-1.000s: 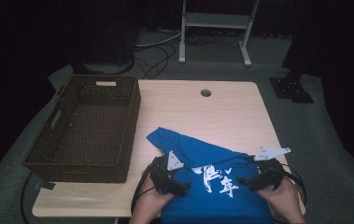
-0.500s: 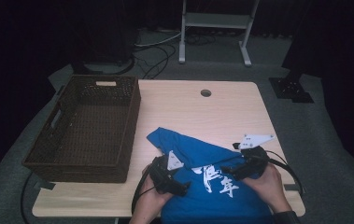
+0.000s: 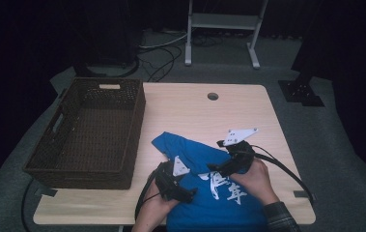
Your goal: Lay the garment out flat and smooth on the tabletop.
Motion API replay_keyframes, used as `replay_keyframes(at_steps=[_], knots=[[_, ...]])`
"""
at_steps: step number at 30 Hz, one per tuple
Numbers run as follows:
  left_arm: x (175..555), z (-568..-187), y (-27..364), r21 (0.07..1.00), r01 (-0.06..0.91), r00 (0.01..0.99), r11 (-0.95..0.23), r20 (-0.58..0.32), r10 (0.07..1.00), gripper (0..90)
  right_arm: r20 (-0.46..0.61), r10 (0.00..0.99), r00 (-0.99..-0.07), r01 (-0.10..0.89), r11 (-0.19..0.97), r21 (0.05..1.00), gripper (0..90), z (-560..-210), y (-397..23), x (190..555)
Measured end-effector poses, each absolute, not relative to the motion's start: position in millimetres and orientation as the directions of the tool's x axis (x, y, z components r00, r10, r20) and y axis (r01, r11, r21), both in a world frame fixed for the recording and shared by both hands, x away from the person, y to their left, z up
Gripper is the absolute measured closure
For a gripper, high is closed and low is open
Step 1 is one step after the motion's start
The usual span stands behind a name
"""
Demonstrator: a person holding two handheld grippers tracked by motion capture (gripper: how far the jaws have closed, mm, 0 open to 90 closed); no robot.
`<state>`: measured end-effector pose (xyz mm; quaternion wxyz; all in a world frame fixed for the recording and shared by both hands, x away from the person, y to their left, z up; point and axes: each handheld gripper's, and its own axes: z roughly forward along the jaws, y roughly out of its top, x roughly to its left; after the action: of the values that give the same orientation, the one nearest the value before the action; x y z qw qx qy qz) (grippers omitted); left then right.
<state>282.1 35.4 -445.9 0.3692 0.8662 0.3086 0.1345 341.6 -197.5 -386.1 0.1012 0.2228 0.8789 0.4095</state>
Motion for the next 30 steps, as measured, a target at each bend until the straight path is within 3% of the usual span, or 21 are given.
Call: replay_keyframes(at_steps=[7, 20, 23, 28, 30], knots=[[282.7, -445.8, 36.3, 0.724, 0.434, 0.777, -0.537, 0.001, 0.63, 2.4, 0.021, 0.42, -0.907, 0.294, 0.598, 0.745, 31.5, -403.7, -181.5, 341.3], [282.9, -445.7, 36.3, 0.72, 0.428, 0.779, -0.546, 0.012, 0.627, 2.4, 0.006, 0.367, -0.93, 0.256, 0.638, 0.726, 48.5, -427.5, -164.9, 335.9], [282.8, -445.8, 36.1, 0.721, 0.43, 0.778, -0.544, 0.01, 0.628, 2.4, -0.004, 0.364, -0.931, 0.252, 0.653, 0.714, 58.4, -432.6, -162.6, 336.1], [282.9, -445.8, 36.1, 0.721, 0.428, 0.778, -0.545, 0.012, 0.628, 2.4, 0.004, 0.369, -0.929, 0.257, 0.639, 0.725, 84.3, -433.6, -163.6, 338.8], [282.8, -445.8, 36.0, 0.721, 0.429, 0.778, -0.544, 0.01, 0.628, 2.4, 0.017, 0.382, -0.924, 0.273, 0.628, 0.729, 85.9, -433.0, -163.8, 340.9]])
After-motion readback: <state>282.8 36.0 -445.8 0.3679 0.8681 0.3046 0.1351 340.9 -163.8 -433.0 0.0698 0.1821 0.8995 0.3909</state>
